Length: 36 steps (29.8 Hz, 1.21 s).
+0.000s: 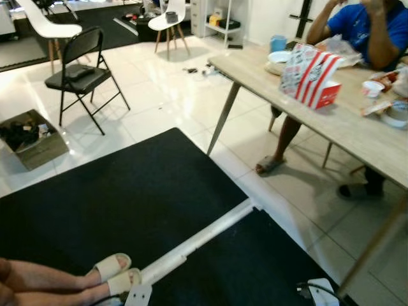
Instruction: Restocking fridge
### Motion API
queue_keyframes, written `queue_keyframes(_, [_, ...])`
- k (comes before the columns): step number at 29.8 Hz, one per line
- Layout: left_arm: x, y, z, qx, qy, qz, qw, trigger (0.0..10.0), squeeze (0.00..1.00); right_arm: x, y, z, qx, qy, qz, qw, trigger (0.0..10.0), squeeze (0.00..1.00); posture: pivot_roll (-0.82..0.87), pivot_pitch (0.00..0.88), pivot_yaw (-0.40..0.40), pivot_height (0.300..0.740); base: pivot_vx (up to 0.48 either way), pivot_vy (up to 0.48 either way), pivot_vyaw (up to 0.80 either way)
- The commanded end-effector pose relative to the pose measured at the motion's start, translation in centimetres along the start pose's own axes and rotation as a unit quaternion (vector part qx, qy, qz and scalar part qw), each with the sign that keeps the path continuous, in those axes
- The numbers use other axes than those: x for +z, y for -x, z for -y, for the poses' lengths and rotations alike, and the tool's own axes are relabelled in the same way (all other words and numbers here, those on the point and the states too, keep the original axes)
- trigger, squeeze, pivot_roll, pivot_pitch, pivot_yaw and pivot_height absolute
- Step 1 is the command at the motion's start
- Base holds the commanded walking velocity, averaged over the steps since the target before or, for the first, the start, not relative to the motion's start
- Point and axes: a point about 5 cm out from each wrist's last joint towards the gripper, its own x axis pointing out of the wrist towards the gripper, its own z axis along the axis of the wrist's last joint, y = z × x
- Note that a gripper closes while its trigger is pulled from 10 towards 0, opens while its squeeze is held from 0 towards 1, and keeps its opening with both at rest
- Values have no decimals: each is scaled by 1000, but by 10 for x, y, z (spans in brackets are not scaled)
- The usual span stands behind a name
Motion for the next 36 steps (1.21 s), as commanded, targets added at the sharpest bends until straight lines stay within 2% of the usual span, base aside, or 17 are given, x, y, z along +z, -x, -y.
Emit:
queue_keyframes(1, [-4, 0, 1, -3, -5, -10, 1000, 10000, 0, 2, 0, 2, -4, -2, 5, 1000, 10000, 0, -20, 0, 18, 740, 259, 0, 0])
queue_keyframes(16, [-4, 0, 1, -3, -8, -10, 1000, 10000, 0, 0, 0, 1, -3, -2, 2, 1000, 10000, 0, -19, 0, 19, 740, 258, 0, 0])
queue_keyframes(22, [-5, 0, 2, -4, -8, -11, 1000, 10000, 0, -1, 0, 0, -1, -4, -1, 1000, 10000, 0, -15, 0, 18, 740, 257, 0, -750])
queue_keyframes(36, [-4, 0, 2, -5, -10, -11, 1000, 10000, 0, 0, 0, -1, -3, -8, 2, 1000, 10000, 0, -20, 0, 21, 740, 258, 0, 0])
